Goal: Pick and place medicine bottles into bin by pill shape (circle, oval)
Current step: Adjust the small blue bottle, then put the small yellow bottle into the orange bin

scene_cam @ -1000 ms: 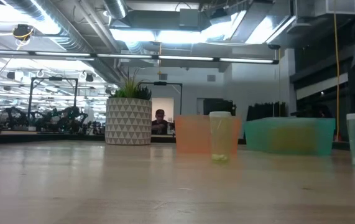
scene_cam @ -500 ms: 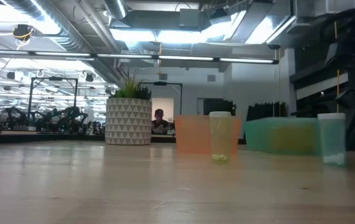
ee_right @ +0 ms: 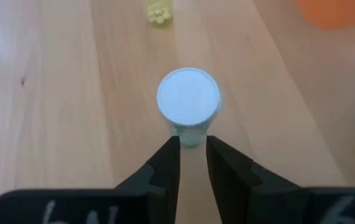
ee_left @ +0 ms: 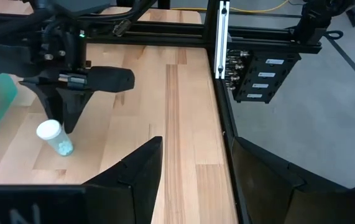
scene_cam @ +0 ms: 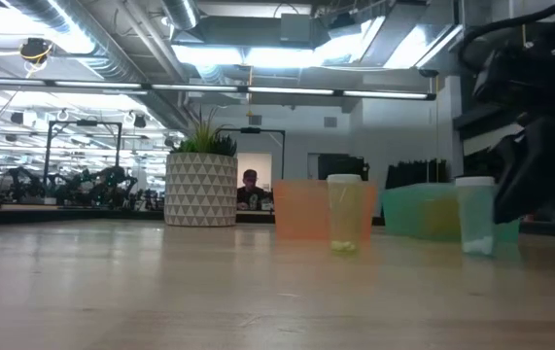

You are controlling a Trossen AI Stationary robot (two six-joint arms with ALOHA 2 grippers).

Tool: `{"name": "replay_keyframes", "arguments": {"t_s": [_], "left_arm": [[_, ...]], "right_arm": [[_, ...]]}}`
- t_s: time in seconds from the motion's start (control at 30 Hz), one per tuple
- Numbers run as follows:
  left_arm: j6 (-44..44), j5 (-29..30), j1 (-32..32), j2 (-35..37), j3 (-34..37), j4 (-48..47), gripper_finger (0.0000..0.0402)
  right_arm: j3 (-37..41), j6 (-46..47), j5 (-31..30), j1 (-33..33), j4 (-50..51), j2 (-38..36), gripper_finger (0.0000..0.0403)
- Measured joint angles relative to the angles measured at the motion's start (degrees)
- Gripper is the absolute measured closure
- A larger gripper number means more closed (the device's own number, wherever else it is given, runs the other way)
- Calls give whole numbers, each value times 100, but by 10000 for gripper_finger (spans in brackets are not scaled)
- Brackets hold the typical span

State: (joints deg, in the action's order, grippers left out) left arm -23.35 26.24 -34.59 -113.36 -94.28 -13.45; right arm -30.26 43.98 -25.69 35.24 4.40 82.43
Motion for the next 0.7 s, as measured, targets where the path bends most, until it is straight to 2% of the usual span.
{"name": "replay_keyframes", "arguments": {"t_s": [0.47,0.57,0.7], "left_arm": [[0,0,0,0,0,0,215],[0,0,2,0,0,0,215],[0,0,2,0,0,0,215]], "right_arm": [[0,-403,59,-369,-295,2,322],[0,-331,379,-401,-292,0,322],[-135,256,973,-399,-52,-154,322]]}}
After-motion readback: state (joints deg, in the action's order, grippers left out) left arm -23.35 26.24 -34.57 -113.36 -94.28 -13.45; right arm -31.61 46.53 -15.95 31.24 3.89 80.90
